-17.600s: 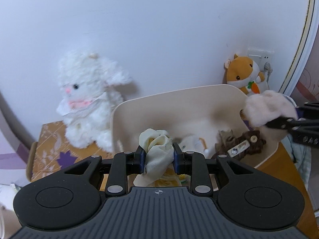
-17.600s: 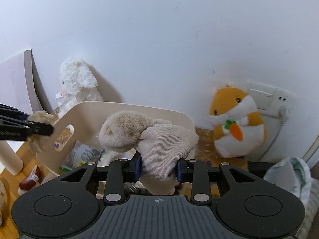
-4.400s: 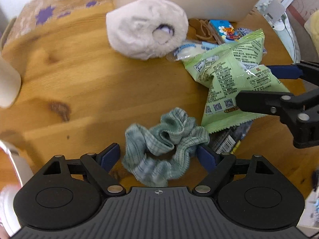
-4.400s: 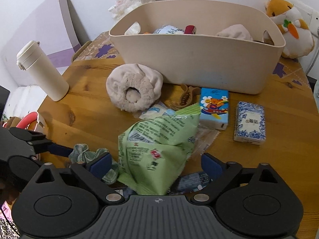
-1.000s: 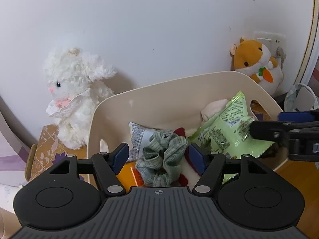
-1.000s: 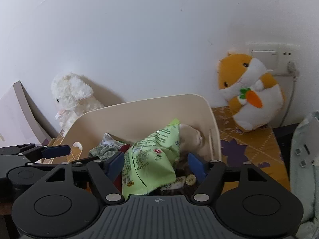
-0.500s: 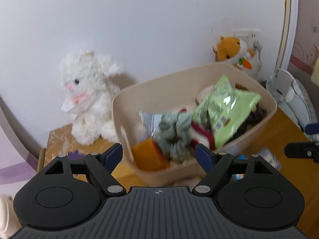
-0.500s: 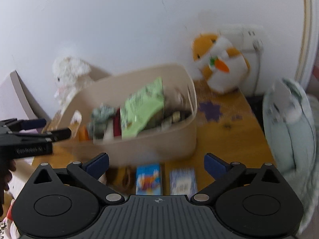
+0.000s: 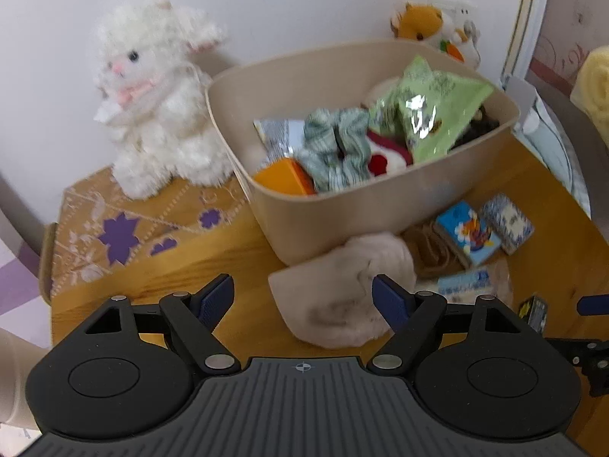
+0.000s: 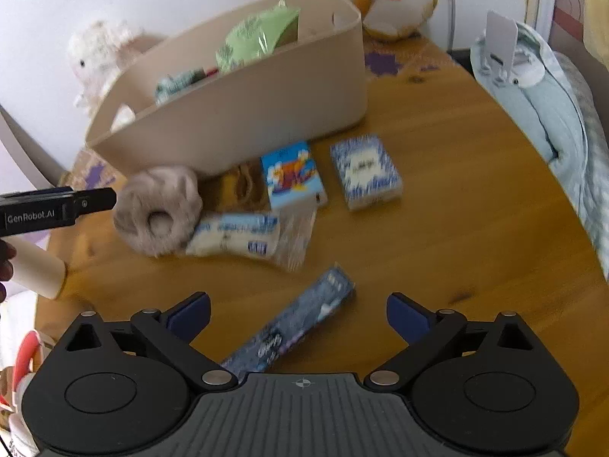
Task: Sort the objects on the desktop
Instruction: 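Grasp the beige rolled sock with the left tool while the right grasps the dark snack stick, then lift the sock and snack stick over the basket and open both tools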
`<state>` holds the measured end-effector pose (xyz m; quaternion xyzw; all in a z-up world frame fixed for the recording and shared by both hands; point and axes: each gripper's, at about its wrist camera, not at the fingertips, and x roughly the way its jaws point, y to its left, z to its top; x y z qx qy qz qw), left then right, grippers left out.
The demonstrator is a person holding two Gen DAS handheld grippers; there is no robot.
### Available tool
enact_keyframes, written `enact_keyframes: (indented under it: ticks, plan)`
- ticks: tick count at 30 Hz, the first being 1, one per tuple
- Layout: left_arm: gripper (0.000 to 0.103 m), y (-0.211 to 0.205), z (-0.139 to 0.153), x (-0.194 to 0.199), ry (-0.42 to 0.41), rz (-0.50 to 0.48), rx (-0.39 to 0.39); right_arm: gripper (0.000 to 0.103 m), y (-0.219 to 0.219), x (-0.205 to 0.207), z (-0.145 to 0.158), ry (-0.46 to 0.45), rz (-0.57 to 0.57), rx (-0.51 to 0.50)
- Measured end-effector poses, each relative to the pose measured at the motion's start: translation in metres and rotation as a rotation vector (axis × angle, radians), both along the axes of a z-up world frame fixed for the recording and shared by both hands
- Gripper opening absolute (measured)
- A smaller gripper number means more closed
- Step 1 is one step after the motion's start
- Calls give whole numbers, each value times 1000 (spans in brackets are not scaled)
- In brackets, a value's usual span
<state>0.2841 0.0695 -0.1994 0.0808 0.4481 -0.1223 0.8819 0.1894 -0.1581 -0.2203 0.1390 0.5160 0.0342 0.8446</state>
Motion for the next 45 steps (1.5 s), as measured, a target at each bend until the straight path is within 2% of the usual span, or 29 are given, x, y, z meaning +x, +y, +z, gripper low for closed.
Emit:
enact_keyframes:
  ticks: [6,11,15,16,17,22,26,33,45]
  plan:
    - [81,1,-26,13,51,-16,-38,94,15,-1,-15,46,-14,-49]
    - [81,-8,-41,22,79,-43,-77,83,18,-1,-25,70,-33,-61]
    - [80,-17,-49,25,66,-56,-65,76,20,-1,-28,70,-32,-69]
    - [79,-18,-50,25,65,-61,-68,71,20,0,-27,67,-30,-70]
    - [72,-18,-51,25,68,-65,-75,64,20,1,-27,64,-27,-69]
    - [56,-17,-51,23,81,-79,-91,45,24,3,-25,59,-5,-71]
    - [41,-16,-49,20,77,-84,-88,21,27,3,-25,61,55,-49]
    - [28,-14,-43,7,63,-60,-77,20,26,-1,-22,34,94,-38]
    - [26,-16,-20,-25,26,-42,-71,20,7,10,19,-101,147,-5]
